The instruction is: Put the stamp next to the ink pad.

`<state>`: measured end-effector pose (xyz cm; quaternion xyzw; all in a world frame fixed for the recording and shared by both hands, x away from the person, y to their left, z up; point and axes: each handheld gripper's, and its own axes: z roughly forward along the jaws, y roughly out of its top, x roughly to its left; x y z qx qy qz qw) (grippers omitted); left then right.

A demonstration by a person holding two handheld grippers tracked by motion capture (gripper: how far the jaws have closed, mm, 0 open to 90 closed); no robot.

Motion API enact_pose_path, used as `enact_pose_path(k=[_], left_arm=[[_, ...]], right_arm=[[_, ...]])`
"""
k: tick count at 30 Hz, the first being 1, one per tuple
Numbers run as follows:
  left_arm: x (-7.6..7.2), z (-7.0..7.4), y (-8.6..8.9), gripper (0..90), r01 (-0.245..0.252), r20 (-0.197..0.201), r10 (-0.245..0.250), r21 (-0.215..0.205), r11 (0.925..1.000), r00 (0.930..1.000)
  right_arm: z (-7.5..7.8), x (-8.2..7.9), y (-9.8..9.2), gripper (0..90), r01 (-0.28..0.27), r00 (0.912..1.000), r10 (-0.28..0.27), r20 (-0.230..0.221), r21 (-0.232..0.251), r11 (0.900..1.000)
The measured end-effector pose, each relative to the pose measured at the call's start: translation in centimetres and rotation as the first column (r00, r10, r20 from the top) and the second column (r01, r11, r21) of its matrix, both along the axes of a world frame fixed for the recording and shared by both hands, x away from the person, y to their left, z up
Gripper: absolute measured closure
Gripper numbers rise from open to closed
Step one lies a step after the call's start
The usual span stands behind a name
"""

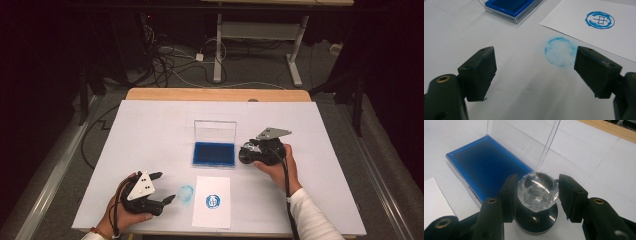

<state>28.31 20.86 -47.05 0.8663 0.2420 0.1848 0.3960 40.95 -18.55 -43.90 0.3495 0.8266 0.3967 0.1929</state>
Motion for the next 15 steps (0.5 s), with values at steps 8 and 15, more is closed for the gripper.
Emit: enact_pose_path(k=[8, 15], left_arm=[[0.1, 0.0, -0.1, 17.3, 0.003, -0.002, -0.003, 0.003, 1.0000, 1.0000], [0.1, 0.0, -0.2, 17.3, 0.004, -0.004, -0.004, 0.005, 1.0000, 1.0000]], right_arm=[[0.8, -0.3, -0.1, 45.7, 0.001, 0.9995, -0.001, 0.030, 0.002, 1.000], [1.8, -0.6, -0.5, 37.7, 0.015, 0.9978, -0.016, 0.065, 0.021, 1.000]])
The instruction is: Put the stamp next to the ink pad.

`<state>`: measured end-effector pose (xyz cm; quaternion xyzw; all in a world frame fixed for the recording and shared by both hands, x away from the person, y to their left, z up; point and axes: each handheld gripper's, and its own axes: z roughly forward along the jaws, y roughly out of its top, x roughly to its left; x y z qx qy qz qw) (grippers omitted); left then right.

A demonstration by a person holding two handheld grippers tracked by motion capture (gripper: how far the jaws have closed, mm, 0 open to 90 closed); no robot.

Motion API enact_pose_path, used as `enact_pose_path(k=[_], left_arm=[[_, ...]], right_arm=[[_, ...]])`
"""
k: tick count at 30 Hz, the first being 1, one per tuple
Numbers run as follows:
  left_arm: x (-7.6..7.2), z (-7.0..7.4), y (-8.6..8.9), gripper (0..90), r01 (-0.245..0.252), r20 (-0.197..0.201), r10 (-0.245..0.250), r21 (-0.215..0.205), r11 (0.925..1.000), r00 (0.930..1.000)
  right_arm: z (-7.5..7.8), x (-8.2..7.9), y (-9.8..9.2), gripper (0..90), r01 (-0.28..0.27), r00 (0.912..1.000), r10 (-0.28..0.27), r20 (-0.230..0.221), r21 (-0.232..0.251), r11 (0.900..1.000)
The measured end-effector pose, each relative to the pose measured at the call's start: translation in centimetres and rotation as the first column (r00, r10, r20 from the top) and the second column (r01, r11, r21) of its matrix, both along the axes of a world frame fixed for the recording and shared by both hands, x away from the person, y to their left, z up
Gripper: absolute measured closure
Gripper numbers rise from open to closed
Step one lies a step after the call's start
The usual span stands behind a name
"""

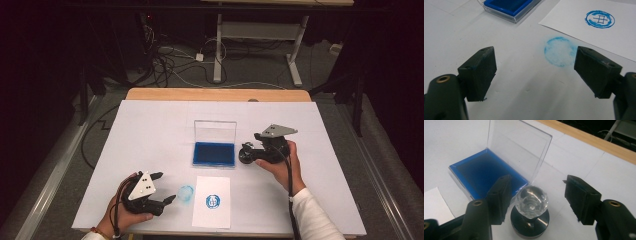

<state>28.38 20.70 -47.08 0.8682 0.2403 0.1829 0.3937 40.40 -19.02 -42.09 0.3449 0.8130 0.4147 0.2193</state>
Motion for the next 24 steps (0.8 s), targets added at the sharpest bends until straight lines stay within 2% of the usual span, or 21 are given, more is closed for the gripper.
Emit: enact_pose_path(k=[7, 9, 15, 21, 24], left_arm=[[0.0, 0.0, 0.0, 18.4, 0.003, -0.001, -0.003, 0.002, 1.0000, 1.0000], [0.0, 0.0, 0.0, 18.4, 0.002, -0.002, -0.002, 0.003, 1.0000, 1.0000], [0.0, 0.0, 0.0, 18.3, 0.003, -0.003, -0.003, 0.003, 1.0000, 1.0000], [0.0, 0.0, 0.0, 18.2, 0.003, -0.002, -0.003, 0.004, 1.0000, 1.0000], [0.0, 0.0, 0.0, 18.3, 0.003, -0.003, -0.003, 0.002, 1.0000, 1.0000]], right_arm=[[0.8, -0.4, 0.0, 31.5, 0.005, 0.9992, -0.005, 0.040, 0.011, 1.000], [0.9, -0.5, 0.1, 26.0, 0.019, 0.9979, -0.019, 0.062, 0.002, 1.000], [1.1, -0.7, 0.3, 22.5, 0.024, 0.9965, -0.023, 0.080, -0.009, 1.000], [1.2, -0.9, 0.3, 21.2, 0.018, 0.9966, -0.018, 0.080, 0.002, 1.000], [1.4, -1.2, 0.4, 21.4, 0.017, 0.9951, -0.016, 0.098, -0.009, 1.000]])
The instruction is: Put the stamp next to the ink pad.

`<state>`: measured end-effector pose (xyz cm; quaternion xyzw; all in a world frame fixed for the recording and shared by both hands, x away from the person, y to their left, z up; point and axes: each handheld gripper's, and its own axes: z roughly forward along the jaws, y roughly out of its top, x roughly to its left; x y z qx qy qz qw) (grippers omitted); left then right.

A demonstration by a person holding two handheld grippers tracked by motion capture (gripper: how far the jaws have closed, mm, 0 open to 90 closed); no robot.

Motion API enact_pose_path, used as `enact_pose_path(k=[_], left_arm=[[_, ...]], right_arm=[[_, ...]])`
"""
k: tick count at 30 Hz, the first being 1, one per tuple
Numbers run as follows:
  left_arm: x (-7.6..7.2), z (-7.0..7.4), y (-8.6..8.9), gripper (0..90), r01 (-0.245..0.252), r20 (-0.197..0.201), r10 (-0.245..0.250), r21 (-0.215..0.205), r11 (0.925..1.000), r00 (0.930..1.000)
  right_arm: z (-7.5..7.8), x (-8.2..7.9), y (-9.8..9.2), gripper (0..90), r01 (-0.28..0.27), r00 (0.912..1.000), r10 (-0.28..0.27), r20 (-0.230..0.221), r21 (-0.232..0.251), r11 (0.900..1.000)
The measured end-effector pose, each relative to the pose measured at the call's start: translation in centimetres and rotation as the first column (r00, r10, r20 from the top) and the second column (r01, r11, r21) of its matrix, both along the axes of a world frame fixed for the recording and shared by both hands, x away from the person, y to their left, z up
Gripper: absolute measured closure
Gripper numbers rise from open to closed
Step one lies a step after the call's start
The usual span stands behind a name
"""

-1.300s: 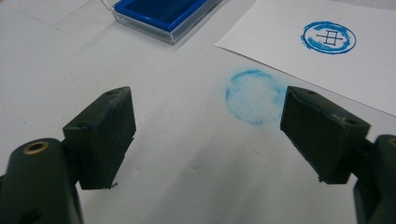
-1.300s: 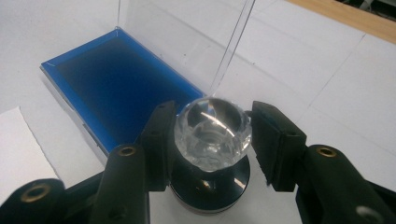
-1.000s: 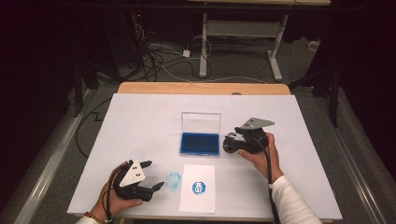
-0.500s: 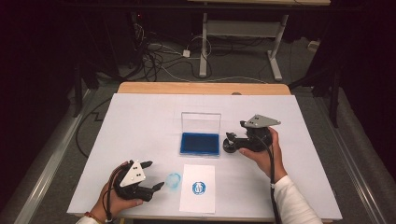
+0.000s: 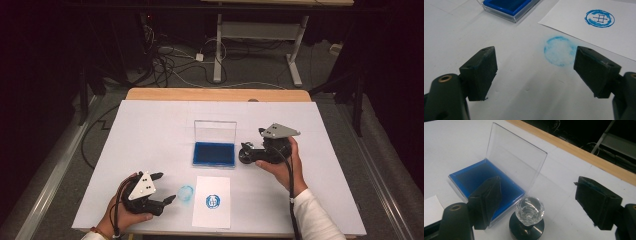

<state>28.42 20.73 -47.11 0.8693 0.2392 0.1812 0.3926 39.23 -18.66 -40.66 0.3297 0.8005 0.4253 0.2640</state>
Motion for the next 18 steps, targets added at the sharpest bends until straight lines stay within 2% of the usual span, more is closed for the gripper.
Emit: enact_pose_path(k=[8, 10, 18], left_arm=[[0.0, 0.0, -0.1, 18.3, -0.001, -0.001, 0.001, 0.003, 1.0000, 1.0000], [0.1, 0.0, -0.1, 18.3, -0.002, -0.002, 0.002, 0.004, 1.0000, 1.0000], [0.1, 0.0, -0.2, 18.3, 0.000, -0.005, 0.000, 0.005, 1.0000, 1.0000]], right_arm=[[0.6, -0.8, 0.1, 22.7, -0.016, 0.9994, 0.017, 0.032, -0.013, 1.000], [0.8, -1.1, 0.2, 23.0, -0.002, 0.9988, 0.004, 0.049, -0.028, 1.000], [1.4, -1.9, 0.3, 22.8, -0.023, 0.9978, 0.024, 0.062, -0.028, 0.999]])
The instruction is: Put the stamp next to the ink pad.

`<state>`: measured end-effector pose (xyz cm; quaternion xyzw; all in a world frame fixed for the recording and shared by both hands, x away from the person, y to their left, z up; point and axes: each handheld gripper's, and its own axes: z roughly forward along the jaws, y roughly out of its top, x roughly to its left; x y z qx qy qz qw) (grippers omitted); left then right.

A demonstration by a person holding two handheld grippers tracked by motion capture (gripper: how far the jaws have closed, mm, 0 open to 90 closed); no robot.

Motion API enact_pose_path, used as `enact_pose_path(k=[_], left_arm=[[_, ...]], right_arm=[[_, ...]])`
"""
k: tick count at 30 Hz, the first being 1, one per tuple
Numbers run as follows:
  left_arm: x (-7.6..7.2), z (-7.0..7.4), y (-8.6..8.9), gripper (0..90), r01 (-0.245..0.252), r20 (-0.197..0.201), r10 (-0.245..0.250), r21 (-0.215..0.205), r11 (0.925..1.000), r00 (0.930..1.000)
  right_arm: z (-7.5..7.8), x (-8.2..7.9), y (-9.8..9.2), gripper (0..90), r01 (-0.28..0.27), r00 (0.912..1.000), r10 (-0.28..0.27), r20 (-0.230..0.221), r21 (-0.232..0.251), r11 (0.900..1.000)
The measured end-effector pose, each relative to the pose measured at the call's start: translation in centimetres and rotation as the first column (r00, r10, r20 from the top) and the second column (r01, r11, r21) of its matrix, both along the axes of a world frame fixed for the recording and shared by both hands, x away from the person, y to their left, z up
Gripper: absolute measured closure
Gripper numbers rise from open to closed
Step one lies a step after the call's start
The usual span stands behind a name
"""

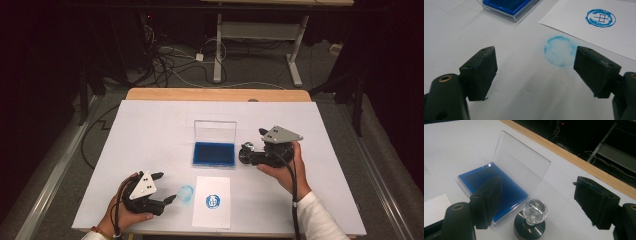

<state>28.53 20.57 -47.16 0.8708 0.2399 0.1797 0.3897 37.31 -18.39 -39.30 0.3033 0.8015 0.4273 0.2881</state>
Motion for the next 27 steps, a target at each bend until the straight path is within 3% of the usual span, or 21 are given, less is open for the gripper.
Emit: enact_pose_path(k=[13, 19, 27], left_arm=[[0.0, 0.0, 0.1, 18.3, -0.003, 0.001, 0.003, -0.001, 1.0000, 1.0000], [-0.1, 0.1, 0.1, 18.3, -0.004, 0.004, 0.004, -0.005, 1.0000, 1.0000], [-0.3, 0.4, 0.2, 18.3, -0.018, 0.037, 0.019, -0.018, 0.9997, 0.9991]], right_arm=[[0.8, -2.1, 0.7, 22.0, -0.021, 0.9985, 0.022, 0.051, -0.026, 0.999], [1.0, -3.1, 0.5, 21.7, -0.035, 0.9968, 0.035, 0.072, -0.008, 0.999], [1.5, -4.4, -0.2, 21.4, -0.037, 0.9933, 0.036, 0.110, 0.009, 0.999]])
